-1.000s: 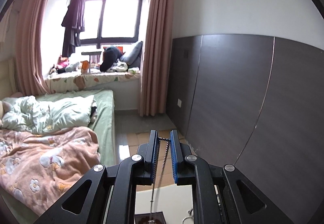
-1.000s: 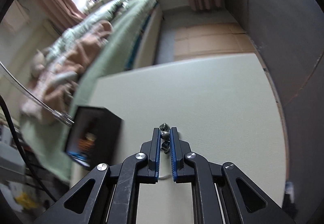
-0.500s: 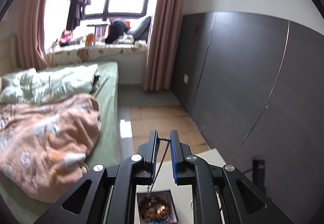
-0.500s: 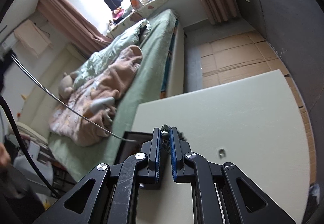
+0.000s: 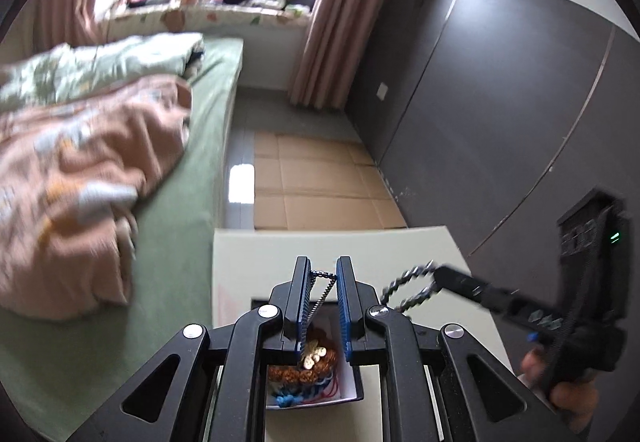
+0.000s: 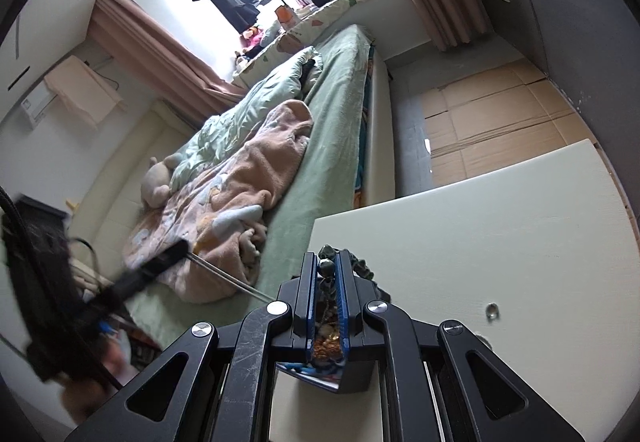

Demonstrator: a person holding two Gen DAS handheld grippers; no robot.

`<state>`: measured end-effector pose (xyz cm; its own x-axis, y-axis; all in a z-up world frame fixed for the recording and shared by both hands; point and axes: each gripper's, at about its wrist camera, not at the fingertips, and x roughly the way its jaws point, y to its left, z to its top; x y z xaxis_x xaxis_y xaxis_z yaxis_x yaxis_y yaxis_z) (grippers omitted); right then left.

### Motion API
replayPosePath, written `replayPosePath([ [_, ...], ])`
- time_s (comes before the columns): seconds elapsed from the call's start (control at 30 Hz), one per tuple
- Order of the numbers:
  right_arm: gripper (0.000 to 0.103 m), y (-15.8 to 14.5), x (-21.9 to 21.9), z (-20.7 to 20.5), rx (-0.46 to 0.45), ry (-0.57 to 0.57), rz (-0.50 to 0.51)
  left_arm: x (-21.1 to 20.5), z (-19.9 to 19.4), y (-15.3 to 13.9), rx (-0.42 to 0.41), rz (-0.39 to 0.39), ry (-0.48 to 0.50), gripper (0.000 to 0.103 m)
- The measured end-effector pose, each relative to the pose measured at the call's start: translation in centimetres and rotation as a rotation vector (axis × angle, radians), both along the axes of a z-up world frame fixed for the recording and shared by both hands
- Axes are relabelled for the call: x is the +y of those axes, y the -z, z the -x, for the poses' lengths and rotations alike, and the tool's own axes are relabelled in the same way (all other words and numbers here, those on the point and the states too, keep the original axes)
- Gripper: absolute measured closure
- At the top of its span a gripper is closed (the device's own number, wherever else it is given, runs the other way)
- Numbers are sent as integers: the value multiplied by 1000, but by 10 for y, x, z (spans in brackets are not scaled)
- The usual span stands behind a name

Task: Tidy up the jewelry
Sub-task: 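Carry the silver chain over the box with both grippers and open them, then lower the left gripper onto the silver hoop ring and close on it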

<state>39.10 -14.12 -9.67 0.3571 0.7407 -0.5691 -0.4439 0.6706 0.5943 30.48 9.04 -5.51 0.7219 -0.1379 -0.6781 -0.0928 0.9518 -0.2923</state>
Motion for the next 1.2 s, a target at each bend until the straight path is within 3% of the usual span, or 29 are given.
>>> replayPosePath([
  [0.2,93,4,12,2,5,-24,6,16,-5,57,132,172,-54,89],
  [0.23,93,5,14,2,9,-29,9,18,-4,63,147,180,-67,81],
  [0.27,92,6,15,2,11,-32,12,21,-2,67,153,193,-78,60],
  [0.3,92,7,17,2,14,-35,16,24,1,70,147,213,-90,47],
  [0.33,92,8,19,1,16,-37,19,27,6,71,134,232,-101,25],
  [0.37,92,9,22,1,20,-40,20,31,12,71,115,253,-119,19],
  [0.63,92,19,42,-3,38,-56,61,54,47,71,62,303,-247,19],
  [0.87,91,31,60,-3,60,-73,170,59,53,73,58,317,-260,19],
  [0.93,83,34,60,-4,86,-79,175,56,54,73,60,312,-255,19],
  [1.0,54,30,53,-3,81,-58,177,54,56,72,62,305,-248,19],
  [1.07,48,23,42,0,55,-29,162,48,56,70,65,293,-234,19],
  [1.2,48,16,23,1,49,-20,142,37,53,66,66,274,-212,19],
])
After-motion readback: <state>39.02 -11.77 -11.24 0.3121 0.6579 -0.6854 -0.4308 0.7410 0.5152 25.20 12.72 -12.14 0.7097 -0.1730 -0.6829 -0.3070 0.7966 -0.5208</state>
